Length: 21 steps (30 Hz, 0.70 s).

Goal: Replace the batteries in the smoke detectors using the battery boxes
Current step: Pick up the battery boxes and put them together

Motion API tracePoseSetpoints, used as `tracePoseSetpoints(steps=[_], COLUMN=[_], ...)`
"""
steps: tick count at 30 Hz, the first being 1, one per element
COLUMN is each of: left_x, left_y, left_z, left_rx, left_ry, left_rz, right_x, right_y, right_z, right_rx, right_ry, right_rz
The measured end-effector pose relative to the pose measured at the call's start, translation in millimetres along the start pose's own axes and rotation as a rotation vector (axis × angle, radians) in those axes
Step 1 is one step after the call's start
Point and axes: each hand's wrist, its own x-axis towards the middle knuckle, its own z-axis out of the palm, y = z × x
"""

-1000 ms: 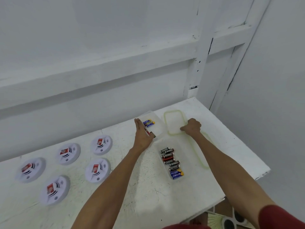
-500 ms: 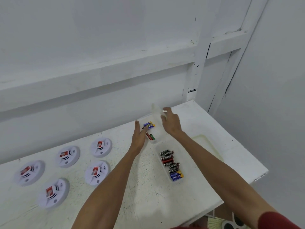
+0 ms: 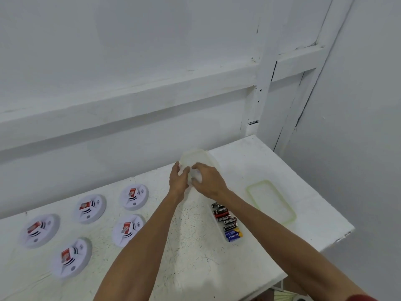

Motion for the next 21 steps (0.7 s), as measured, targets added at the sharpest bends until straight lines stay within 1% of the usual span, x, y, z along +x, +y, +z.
tracePoseSetpoints(steps=[2,3,5,6,8,12,15,17,21], left_x=[4,5,3,3,8,21,18,19,12], left_y=[-4,-5,-4,-4,-5,-6,3,0,-6], left_z=[-2,-2,0,2,4,6,9,12,15], left_rx=[0.021,0.033,0.073,0.106,0.169,0.294,0.197,0.168,0.161], left_ry=[0.023,0.036,0.066,0.067,0.042,-0.042,-0.079,-0.062,0.032], left_rz=[0.000,-0.012,-0.022,-0.022,-0.018,-0.023,-0.037,-0.048,-0.074], right_x=[6,9,17,22,30,37,40,41,39], right_y=[6,11,21,27,35,37,32,30,27], right_z=[-10,-15,-22,-24,-26,-28,-25,-27,-34], right_rx=[-0.013,-0.064,-0.146,-0.145,-0.076,0.008,0.036,0.056,0.049], right_ry=[0.135,0.143,0.032,-0.040,-0.140,-0.144,-0.119,-0.095,-0.131], right_rz=[0.076,0.135,0.268,0.314,0.335,0.338,0.381,0.431,0.464])
